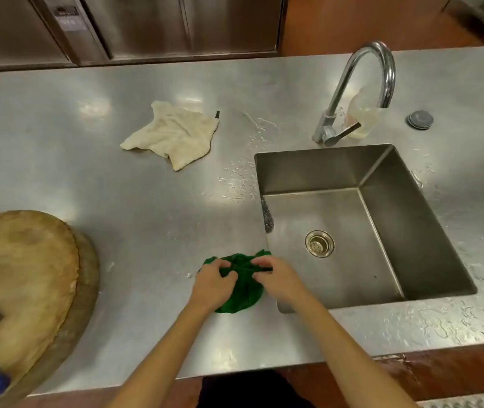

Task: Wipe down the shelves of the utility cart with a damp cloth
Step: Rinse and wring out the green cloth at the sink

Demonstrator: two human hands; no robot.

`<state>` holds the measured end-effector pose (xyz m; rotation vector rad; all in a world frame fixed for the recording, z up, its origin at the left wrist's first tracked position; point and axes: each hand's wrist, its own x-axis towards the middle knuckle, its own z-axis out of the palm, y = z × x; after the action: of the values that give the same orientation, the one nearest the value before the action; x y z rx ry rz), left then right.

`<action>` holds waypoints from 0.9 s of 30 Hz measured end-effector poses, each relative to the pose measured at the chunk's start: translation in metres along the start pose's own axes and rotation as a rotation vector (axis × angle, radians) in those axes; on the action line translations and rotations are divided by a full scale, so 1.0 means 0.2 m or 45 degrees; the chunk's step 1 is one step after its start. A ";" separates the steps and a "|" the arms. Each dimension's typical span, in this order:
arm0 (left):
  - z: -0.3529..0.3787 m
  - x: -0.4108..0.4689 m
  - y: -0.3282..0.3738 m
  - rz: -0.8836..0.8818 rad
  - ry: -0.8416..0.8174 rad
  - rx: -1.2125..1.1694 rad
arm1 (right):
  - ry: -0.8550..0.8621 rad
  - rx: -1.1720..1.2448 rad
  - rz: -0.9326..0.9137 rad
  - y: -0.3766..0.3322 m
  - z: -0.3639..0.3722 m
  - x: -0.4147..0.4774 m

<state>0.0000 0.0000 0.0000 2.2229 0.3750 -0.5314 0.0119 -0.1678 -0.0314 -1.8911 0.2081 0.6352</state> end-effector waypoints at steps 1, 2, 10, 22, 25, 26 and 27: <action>0.01 0.00 -0.01 0.024 0.000 0.077 | 0.003 -0.083 0.023 0.02 0.03 0.00; 0.01 0.00 -0.02 0.030 0.026 0.121 | 0.039 -0.158 0.042 0.02 0.04 0.00; -0.01 -0.02 -0.11 -0.145 0.033 0.003 | 0.120 -0.296 0.105 0.06 0.11 -0.04; -0.19 0.00 -0.02 0.058 0.072 -0.138 | 0.205 -0.165 -0.132 -0.16 -0.02 -0.14; -0.25 0.00 0.04 0.098 0.073 -0.389 | 0.180 -0.024 -0.216 -0.30 -0.09 -0.20; -0.27 0.00 0.07 0.126 0.066 -0.451 | 0.166 0.039 -0.251 -0.35 -0.10 -0.22; -0.30 0.00 0.11 0.161 0.047 -0.488 | 0.170 0.084 -0.283 -0.39 -0.11 -0.24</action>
<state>0.0239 0.0321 0.0485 1.8726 0.3223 -0.3197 0.0120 -0.1636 0.0640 -1.8622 0.1010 0.3486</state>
